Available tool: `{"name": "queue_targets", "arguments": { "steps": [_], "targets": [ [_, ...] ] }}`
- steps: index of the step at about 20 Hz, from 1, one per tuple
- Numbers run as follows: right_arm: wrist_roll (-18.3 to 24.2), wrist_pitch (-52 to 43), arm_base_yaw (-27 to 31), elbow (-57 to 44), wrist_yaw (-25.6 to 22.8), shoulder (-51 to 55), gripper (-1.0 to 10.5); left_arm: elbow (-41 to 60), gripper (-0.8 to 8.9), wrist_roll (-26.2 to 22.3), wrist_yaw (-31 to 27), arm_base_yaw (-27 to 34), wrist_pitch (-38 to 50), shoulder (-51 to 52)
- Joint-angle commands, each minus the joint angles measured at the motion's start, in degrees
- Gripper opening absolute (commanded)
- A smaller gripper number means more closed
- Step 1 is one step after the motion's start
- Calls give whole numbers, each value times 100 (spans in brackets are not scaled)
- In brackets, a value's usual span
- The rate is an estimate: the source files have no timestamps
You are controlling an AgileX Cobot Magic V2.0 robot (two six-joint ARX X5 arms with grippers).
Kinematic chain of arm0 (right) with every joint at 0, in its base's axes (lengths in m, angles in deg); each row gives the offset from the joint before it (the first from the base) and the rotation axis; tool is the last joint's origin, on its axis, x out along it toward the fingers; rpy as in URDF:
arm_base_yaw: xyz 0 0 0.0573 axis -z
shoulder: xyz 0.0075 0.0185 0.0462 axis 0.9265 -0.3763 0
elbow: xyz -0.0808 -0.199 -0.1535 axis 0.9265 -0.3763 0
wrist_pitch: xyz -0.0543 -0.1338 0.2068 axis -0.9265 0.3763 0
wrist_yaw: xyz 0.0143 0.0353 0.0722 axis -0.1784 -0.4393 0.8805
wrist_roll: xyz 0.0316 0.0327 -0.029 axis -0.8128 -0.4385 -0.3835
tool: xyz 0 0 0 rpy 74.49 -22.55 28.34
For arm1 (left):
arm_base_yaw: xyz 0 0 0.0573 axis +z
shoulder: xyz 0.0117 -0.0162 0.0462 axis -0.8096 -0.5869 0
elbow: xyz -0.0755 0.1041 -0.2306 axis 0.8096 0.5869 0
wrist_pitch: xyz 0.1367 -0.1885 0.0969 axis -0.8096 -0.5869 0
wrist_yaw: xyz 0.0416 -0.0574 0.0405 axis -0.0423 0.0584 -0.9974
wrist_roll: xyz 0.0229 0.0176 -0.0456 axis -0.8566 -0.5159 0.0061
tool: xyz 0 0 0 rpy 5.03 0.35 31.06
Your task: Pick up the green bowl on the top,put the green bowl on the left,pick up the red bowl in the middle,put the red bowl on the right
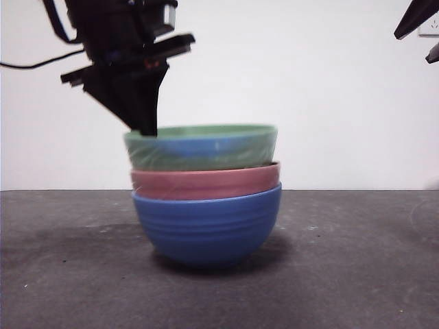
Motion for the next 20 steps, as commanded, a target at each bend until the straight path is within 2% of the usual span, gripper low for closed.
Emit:
{"name": "queue_targets", "arguments": {
  "steps": [1,5,9,12,16,20],
  "targets": [
    [-35,-15,-15,20,-17,-9,252,-363,-9,-55,-11,15,-190,-26],
    [-35,-15,-15,20,-15,-9,252,-1207,-9,-271,-35,20,-846,-17],
    [-15,-15,-13,20,-17,-9,252,-1740,-9,-356,-874,212,-1552,420],
    [-13,-15,-13,20,-20,-9,252,-1690,-9,-354,-1025,697,-1996,973],
    [-11,-17,-13,20,-35,-9,252,-758,-9,-352,-994,1587,-1952,1759],
    [-15,-125,-9,20,-37,-11,251,599,-9,-354,-442,2227,-1379,2162]
  ]
}}
